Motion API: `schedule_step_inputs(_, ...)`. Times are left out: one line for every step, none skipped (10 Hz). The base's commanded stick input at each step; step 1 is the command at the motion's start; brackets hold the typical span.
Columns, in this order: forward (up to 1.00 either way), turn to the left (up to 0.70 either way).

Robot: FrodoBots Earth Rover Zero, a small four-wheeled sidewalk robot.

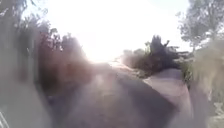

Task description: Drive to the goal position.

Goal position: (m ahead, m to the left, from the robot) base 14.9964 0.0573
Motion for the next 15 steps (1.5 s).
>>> schedule_step_inputs(1.0, 0.0)
schedule_step_inputs(1.0, 0.0)
schedule_step_inputs(1.0, 0.0)
schedule_step_inputs(1.0, 0.0)
schedule_step_inputs(1.0, 0.0)
schedule_step_inputs(1.0, 0.0)
schedule_step_inputs(1.0, 0.0)
schedule_step_inputs(1.0, 0.0)
schedule_step_inputs(1.0, 0.0)
schedule_step_inputs(1.0, 0.0)
schedule_step_inputs(1.0, 0.0)
schedule_step_inputs(1.0, 0.0)
schedule_step_inputs(1.0, 0.0)
schedule_step_inputs(1.0, 0.0)
schedule_step_inputs(1.0, 0.0)
